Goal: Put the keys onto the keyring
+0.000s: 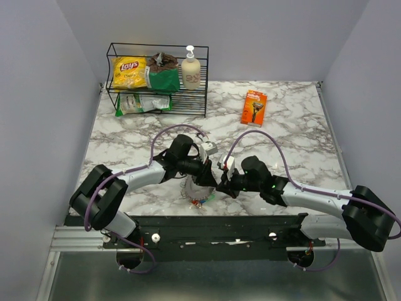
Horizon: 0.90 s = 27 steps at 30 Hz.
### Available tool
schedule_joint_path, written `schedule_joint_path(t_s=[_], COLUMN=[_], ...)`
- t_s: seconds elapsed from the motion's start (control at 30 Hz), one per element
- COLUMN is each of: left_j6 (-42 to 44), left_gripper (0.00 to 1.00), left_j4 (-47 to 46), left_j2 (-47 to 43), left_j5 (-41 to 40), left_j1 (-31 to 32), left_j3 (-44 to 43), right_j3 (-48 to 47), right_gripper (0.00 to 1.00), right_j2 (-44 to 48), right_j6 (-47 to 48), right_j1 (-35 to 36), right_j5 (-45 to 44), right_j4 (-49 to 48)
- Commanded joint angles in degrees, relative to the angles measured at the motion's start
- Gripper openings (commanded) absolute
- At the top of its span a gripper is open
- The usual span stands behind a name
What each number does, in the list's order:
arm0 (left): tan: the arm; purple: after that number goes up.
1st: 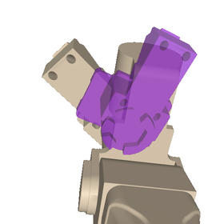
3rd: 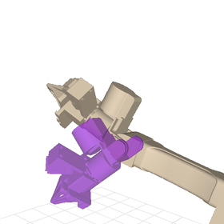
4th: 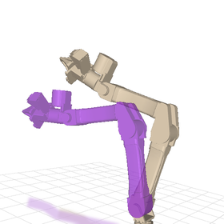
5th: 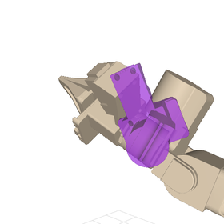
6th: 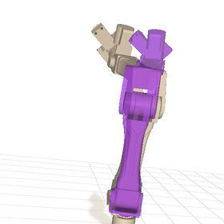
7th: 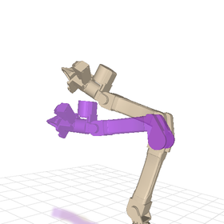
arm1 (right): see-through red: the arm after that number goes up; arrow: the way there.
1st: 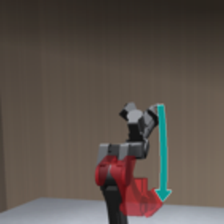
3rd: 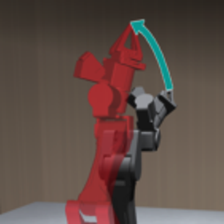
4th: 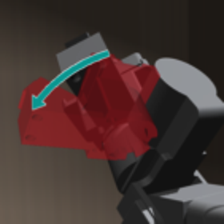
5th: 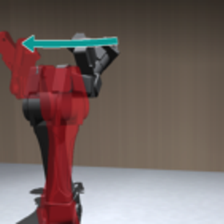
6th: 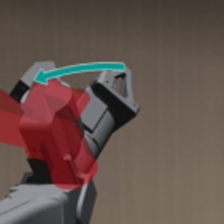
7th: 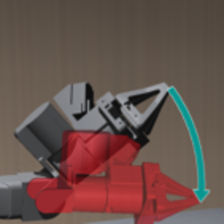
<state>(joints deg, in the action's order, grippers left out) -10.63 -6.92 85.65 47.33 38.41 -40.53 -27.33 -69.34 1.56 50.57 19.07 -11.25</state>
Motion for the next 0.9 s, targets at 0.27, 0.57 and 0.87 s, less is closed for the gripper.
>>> schedule_joint_path(t_s=[0.27, 0.57, 0.87], left_j6=[0.4, -8.9, -15.1], left_gripper=[0.0, 0.0, 0.0], left_j4=[0.8, -12.4, -21.4], left_j2=[2.5, 1.0, 2.3], left_j5=[0.0, 0.8, 3.7], left_j1=[0.9, 0.9, 0.9], left_j3=[-2.0, 1.2, 3.0], right_j3=[0.3, 0.3, 0.7], right_gripper=[0.01, 0.01, 0.01], right_j2=[2.2, 2.2, 1.4], right_j6=[0.3, -0.1, -0.8], right_j1=[0.3, 0.5, 0.8], right_j5=[-0.1, 0.9, 0.4], right_j4=[-2.6, -3.2, -4.7])
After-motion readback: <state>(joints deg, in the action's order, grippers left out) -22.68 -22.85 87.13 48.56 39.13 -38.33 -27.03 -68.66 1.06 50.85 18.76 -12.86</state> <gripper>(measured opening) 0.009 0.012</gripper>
